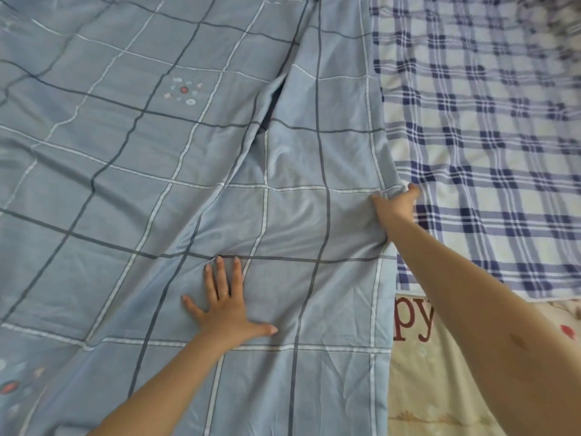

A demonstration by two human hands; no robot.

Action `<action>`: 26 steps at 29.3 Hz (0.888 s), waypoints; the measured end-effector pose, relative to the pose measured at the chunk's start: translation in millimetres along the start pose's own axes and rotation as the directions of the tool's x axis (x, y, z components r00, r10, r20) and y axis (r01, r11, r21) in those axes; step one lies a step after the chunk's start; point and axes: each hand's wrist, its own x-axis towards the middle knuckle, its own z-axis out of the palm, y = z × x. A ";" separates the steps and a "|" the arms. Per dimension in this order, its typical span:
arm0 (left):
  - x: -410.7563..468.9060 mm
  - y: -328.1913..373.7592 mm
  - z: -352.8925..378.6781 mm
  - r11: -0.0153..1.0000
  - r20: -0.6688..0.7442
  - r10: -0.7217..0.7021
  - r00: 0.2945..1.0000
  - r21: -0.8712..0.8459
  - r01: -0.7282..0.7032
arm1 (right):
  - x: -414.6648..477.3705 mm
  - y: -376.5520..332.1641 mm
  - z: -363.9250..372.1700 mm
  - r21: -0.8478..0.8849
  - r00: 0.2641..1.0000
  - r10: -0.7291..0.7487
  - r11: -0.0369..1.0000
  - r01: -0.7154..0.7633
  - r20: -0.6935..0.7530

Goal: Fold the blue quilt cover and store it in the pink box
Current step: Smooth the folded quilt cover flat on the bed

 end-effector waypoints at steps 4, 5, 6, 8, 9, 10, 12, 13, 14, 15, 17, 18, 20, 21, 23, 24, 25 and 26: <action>4.1 4.1 -9.9 0.995 0.130 -0.066 0.989 0.077 0.056 | 14.5 -18.0 -11.8 0.023 0.998 0.001 1.000 -0.002 0.068; 5.7 7.5 -13.5 0.994 0.151 -0.082 0.985 0.090 0.069 | 19.3 -21.5 -17.9 0.021 0.998 -0.023 1.000 0.022 0.055; 7.5 11.5 -18.0 0.992 0.172 -0.099 0.980 0.098 0.083 | 26.3 -23.0 -24.2 0.007 0.998 -0.053 0.999 0.053 0.028; 6.9 18.0 -25.5 0.987 0.196 -0.134 0.971 0.118 0.112 | 36.7 -17.4 -37.8 -0.030 0.996 -0.086 0.996 0.085 -0.021; 5.8 20.2 -26.0 0.983 0.214 -0.152 0.965 0.132 0.126 | 40.0 -10.0 -43.6 -0.053 0.996 -0.084 0.995 0.082 -0.036; 6.3 22.3 -28.5 0.981 0.225 -0.163 0.961 0.141 0.134 | 43.5 -4.9 -46.8 -0.081 0.996 -0.084 0.993 0.081 -0.038; 7.9 23.8 -28.4 0.979 0.240 -0.178 0.954 0.141 0.147 | 47.8 6.3 -47.1 -0.135 0.999 -0.051 0.990 0.049 -0.008; 8.7 24.3 -28.7 0.978 0.239 -0.183 0.954 0.145 0.151 | 47.5 9.1 -46.1 -0.119 1.000 -0.015 0.993 0.015 0.000; 8.5 24.7 -28.2 0.976 0.242 -0.190 0.951 0.149 0.157 | 46.3 13.8 -45.5 -0.066 1.000 0.025 0.998 -0.024 0.015; 8.3 25.2 -28.2 0.974 0.243 -0.198 0.950 0.154 0.164 | 42.0 17.5 -46.0 0.019 0.998 0.058 0.998 -0.059 0.033; 5.0 27.2 -29.8 0.971 0.242 -0.216 0.946 0.155 0.182 | 26.9 29.5 -50.4 0.186 0.984 0.134 0.970 -0.155 0.120; 6.8 28.2 -32.9 0.971 0.234 -0.218 0.948 0.154 0.185 | 19.5 34.2 -50.4 0.215 0.971 0.148 0.958 -0.188 0.186; 7.0 31.1 -37.1 0.972 0.228 -0.214 0.950 0.147 0.184 | -1.9 48.0 -54.5 0.211 0.926 0.145 0.950 -0.229 0.349; 7.4 31.4 -37.3 0.974 0.220 -0.206 0.954 0.144 0.177 | -11.4 54.2 -55.5 0.187 0.888 0.142 0.951 -0.245 0.438; 4.6 34.9 -37.7 0.974 0.217 -0.201 0.955 0.145 0.172 | -30.5 69.8 -61.9 0.110 0.760 0.178 0.944 -0.311 0.625; 4.6 34.9 -35.9 0.975 0.204 -0.196 0.959 0.143 0.169 | -37.1 76.5 -64.7 0.054 0.707 0.202 0.945 -0.322 0.677; 3.5 32.7 -32.3 0.974 0.190 -0.196 0.962 0.154 0.168 | -45.1 84.3 -67.4 0.007 0.689 0.212 0.953 -0.301 0.693; 1.5 31.1 -30.3 0.972 0.182 -0.199 0.963 0.165 0.170 | -52.4 91.1 -69.6 -0.004 0.730 0.201 0.965 -0.263 0.654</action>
